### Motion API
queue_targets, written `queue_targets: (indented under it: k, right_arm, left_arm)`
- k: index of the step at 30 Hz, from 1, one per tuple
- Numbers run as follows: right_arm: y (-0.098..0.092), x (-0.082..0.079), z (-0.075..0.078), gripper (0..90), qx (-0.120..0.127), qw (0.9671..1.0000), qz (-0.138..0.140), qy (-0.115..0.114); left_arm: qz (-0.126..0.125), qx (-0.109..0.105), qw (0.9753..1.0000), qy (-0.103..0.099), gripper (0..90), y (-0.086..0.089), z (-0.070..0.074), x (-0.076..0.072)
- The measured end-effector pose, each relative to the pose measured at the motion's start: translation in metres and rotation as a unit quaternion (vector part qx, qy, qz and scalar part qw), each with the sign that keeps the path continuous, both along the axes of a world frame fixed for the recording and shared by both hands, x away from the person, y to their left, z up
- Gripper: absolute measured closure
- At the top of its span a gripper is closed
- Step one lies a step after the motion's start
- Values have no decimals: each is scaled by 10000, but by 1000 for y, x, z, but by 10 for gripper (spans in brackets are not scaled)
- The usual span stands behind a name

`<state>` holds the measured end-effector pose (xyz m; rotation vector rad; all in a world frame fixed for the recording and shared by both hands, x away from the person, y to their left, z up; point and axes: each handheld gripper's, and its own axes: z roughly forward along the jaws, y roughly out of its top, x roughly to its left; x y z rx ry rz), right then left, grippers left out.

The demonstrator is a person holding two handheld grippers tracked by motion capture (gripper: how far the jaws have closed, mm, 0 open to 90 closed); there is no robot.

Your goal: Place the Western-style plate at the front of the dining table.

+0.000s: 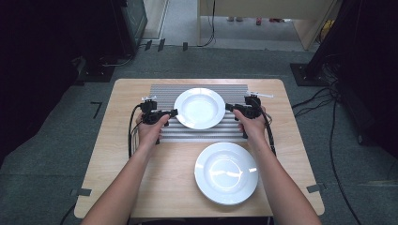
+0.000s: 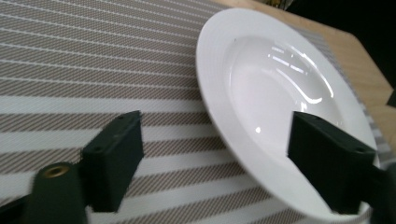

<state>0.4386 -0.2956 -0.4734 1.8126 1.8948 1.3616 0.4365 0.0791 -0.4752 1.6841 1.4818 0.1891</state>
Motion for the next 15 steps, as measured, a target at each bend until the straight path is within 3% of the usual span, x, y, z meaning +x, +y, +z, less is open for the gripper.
queue_targets:
  k: [4,9,15]
  right_arm:
    - [-6,-16,8,358,-357,9992,155,-103]
    - [-15,-35,14,260,-476,9980,347,-208]
    - [-25,-58,20,210,-677,9959,477,-366]
  left_arm:
    - [-142,147,9996,-184,112,11,6,-15]
    - [-166,398,9984,-370,97,20,11,-32]
    - [-388,761,9942,-657,94,24,20,-55]
